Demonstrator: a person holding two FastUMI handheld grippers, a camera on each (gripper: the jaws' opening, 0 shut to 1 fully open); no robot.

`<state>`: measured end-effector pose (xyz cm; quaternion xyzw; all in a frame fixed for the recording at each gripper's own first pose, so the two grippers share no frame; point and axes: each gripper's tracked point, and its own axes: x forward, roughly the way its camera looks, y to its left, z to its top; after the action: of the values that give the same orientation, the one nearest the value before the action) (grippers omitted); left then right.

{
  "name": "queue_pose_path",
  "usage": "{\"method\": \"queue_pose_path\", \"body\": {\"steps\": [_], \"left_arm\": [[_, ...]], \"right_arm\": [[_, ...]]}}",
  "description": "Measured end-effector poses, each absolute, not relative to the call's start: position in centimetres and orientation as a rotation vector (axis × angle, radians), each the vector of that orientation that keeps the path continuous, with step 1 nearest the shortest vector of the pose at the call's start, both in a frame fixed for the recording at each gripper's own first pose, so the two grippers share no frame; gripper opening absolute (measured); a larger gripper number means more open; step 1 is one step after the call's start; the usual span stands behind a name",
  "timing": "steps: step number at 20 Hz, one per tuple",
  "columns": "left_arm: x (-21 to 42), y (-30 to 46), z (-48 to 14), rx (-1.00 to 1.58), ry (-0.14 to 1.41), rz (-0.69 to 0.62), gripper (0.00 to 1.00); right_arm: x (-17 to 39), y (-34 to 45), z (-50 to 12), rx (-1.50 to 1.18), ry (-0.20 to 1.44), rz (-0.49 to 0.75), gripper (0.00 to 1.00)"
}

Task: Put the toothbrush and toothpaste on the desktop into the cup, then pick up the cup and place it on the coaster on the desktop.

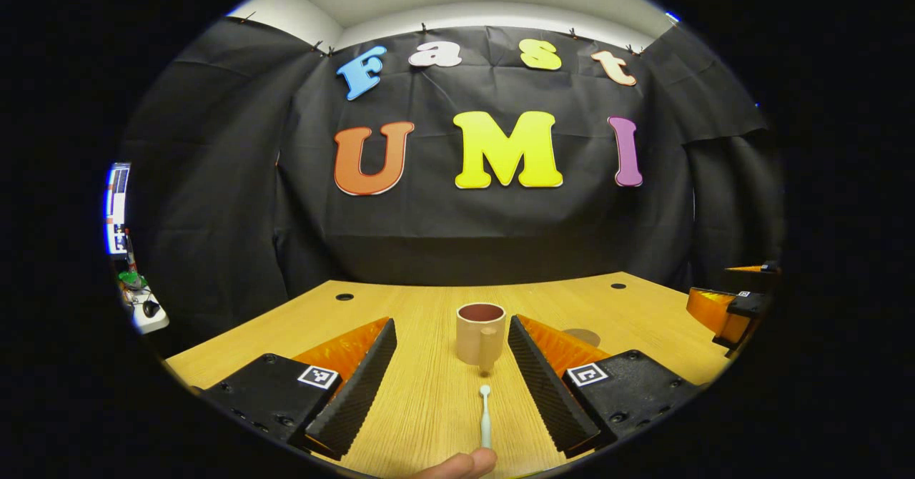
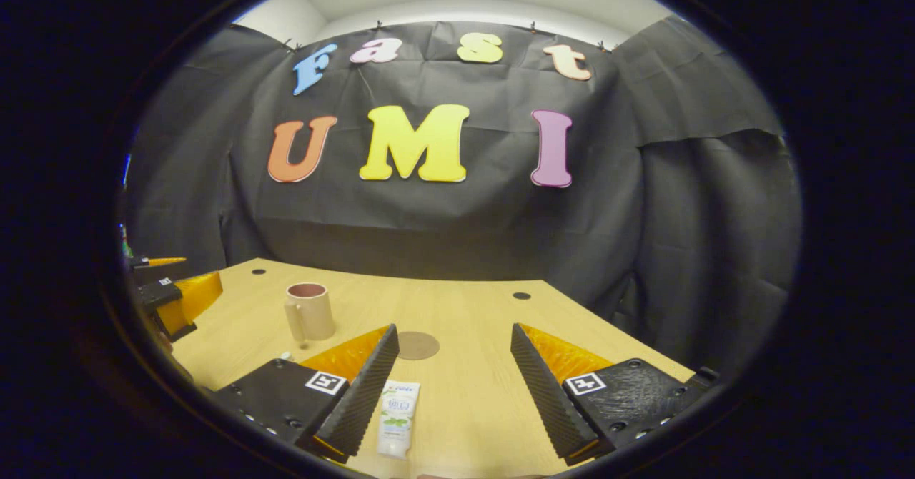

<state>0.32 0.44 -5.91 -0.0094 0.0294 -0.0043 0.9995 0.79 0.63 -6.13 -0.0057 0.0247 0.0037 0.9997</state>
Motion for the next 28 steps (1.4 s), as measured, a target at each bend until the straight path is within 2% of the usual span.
{"method": "queue_pose_path", "body": {"steps": [3, 4, 9, 10, 12, 15, 16, 19, 20, 21, 23, 25, 28], "left_arm": [[0.3, -0.3, -10.0, -0.028, 0.198, -0.016, 1.00], [0.5, -0.3, -10.9, -0.019, 0.219, -0.008, 1.00], [1.0, -1.9, -16.1, -0.022, 0.388, -0.038, 1.00], [1.1, -2.0, -17.1, -0.016, 0.422, -0.036, 1.00], [1.5, -2.3, -18.3, -0.013, 0.474, -0.034, 1.00], [2.1, -2.9, -19.9, -0.001, 0.548, -0.036, 0.99], [2.2, -3.0, -20.3, 0.002, 0.567, -0.038, 0.97], [2.7, -3.2, -20.5, -0.006, 0.585, -0.033, 0.76], [2.9, -3.2, -20.5, -0.001, 0.587, -0.031, 0.72], [2.8, -3.4, -20.6, 0.008, 0.596, -0.037, 0.59], [2.9, -3.6, -20.6, 0.023, 0.602, -0.053, 0.55], [3.0, -3.8, -20.7, 0.027, 0.612, -0.059, 0.44], [2.7, -3.9, -20.7, 0.027, 0.628, -0.072, 0.34]], "right_arm": [[0.9, 1.7, -7.9, -0.015, 0.086, 0.037, 0.98], [0.8, 2.0, -8.5, -0.016, 0.098, 0.047, 0.95], [0.6, 2.9, -10.7, -0.041, 0.145, 0.071, 0.95], [0.7, 2.8, -11.1, -0.038, 0.152, 0.071, 0.98], [1.0, 2.8, -11.9, -0.025, 0.173, 0.074, 0.95], [1.6, 2.8, -12.7, -0.019, 0.203, 0.075, 0.97], [1.7, 3.0, -12.8, -0.016, 0.208, 0.080, 0.95], [1.8, 3.2, -12.8, -0.017, 0.209, 0.091, 0.95], [1.8, 3.2, -13.0, -0.019, 0.210, 0.092, 0.95], [1.8, 3.2, -13.0, -0.018, 0.212, 0.091, 0.95], [1.9, 3.1, -13.2, -0.012, 0.220, 0.090, 0.95], [1.9, 3.1, -13.5, -0.008, 0.227, 0.092, 0.95], [2.0, 3.2, -13.9, -0.010, 0.238, 0.099, 0.98]]}}
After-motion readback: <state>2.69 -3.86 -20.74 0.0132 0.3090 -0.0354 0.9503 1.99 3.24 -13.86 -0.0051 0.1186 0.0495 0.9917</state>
